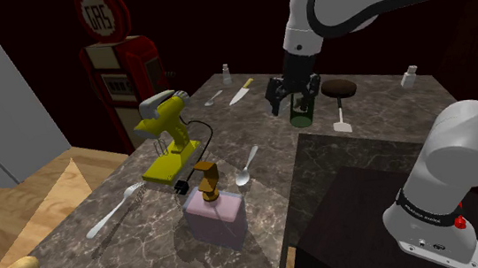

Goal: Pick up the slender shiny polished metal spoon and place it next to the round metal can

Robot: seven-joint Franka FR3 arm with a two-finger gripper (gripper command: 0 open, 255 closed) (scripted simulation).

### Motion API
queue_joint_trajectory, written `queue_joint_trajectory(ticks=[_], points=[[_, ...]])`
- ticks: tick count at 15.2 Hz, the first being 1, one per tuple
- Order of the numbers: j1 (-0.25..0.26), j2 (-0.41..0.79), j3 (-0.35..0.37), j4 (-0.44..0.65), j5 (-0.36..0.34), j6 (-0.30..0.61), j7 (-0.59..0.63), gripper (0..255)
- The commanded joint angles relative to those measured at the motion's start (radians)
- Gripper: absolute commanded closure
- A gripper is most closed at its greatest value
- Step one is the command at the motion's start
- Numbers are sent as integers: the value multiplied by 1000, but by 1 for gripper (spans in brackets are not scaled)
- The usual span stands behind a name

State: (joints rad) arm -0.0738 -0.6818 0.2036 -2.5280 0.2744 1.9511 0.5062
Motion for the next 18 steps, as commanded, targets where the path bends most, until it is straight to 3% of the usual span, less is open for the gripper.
queue_joint_trajectory(ticks=[1, 7, 12, 18], points=[[-16, 55, 47, -11, 35, 68, 108, 0], [-71, 264, 178, 10, 100, 264, 411, 0], [-126, 474, 268, 65, 94, 427, 676, 0], [-125, 548, 287, 53, 80, 514, 703, 0]])
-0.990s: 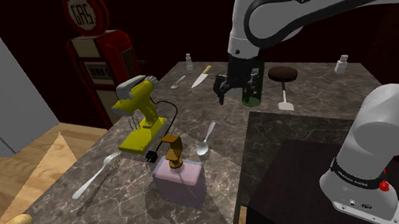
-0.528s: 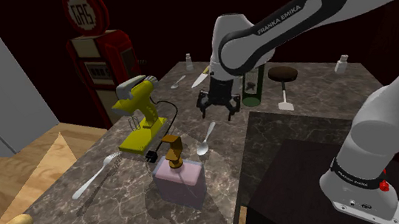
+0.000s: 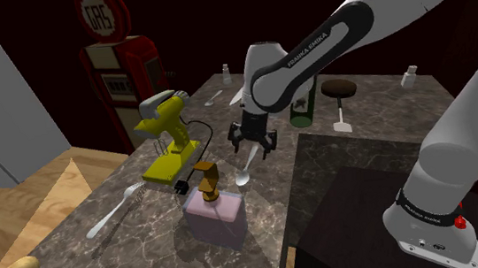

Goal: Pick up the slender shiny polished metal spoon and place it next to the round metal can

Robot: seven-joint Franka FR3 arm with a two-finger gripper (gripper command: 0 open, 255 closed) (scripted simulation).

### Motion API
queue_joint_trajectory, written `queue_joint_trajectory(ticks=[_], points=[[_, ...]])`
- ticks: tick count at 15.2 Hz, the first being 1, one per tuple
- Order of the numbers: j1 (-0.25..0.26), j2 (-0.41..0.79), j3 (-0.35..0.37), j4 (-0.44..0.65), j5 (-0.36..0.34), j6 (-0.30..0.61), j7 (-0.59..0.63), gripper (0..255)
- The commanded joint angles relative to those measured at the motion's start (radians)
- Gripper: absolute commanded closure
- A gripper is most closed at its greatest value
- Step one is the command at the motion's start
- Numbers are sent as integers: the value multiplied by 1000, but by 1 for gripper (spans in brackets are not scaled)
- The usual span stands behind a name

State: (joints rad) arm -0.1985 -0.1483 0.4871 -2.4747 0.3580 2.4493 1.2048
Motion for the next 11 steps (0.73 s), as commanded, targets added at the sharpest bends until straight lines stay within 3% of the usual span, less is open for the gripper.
queue_joint_trajectory(ticks=[1, 10, 11], points=[[0, 28, 7, -3, -7, 32, 7, 0], [0, 49, 11, -7, -13, 56, 12, 0], [0, 49, 11, -7, -13, 56, 12, 255]])
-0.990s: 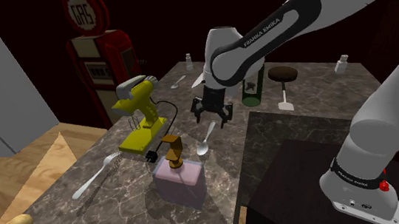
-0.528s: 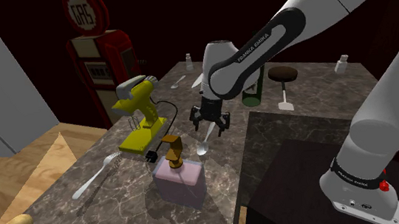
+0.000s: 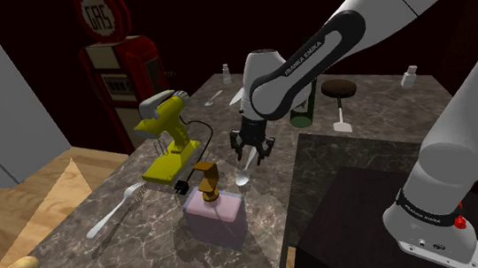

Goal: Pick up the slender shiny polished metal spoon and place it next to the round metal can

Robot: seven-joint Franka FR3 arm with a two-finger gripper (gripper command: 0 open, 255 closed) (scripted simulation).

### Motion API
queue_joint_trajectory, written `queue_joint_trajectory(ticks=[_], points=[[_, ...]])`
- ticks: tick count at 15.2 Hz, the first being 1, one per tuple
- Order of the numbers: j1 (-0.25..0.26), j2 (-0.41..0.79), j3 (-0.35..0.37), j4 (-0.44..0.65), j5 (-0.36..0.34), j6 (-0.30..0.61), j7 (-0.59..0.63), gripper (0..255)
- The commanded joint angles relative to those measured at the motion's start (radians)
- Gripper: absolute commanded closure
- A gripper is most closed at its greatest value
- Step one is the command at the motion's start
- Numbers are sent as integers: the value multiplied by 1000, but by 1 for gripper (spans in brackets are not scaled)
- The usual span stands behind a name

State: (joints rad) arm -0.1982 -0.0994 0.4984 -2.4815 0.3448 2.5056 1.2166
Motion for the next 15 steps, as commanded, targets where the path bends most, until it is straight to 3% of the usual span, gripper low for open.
queue_joint_trajectory(ticks=[1, 9, 15], points=[[0, 0, 0, 0, 0, 0, 0, 255], [0, 0, 0, 0, 0, 0, 0, 255], [0, -65, -11, 30, 10, -93, 2, 255]])
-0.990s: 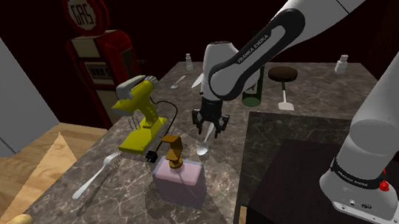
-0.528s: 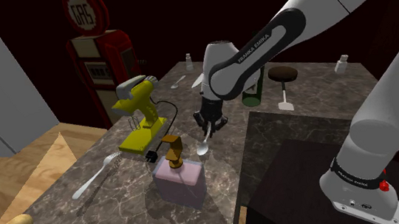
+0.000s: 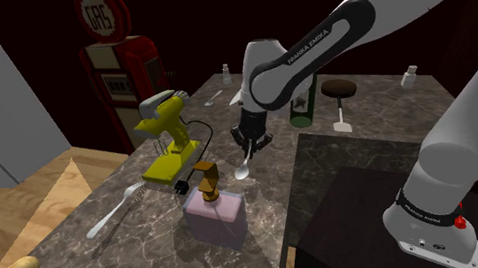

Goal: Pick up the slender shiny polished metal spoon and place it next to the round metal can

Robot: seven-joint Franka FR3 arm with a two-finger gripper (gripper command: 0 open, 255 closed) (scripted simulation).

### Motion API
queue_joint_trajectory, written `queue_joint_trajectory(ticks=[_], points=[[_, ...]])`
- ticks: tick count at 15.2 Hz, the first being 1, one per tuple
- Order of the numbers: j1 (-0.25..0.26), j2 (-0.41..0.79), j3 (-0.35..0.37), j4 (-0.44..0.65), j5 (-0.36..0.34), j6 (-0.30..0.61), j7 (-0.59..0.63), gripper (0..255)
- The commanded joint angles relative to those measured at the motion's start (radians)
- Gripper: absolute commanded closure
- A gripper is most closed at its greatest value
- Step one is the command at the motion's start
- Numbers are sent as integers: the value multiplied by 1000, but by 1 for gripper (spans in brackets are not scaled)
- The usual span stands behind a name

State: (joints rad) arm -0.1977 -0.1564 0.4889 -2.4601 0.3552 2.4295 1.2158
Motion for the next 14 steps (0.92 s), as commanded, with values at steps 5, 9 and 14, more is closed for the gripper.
queue_joint_trajectory(ticks=[5, 9, 14], points=[[-1, -54, -12, 40, 2, -92, 7, 255], [-2, -86, -20, 69, 1, -152, 12, 255], [-10, -131, -48, 83, 5, -216, -12, 255]])
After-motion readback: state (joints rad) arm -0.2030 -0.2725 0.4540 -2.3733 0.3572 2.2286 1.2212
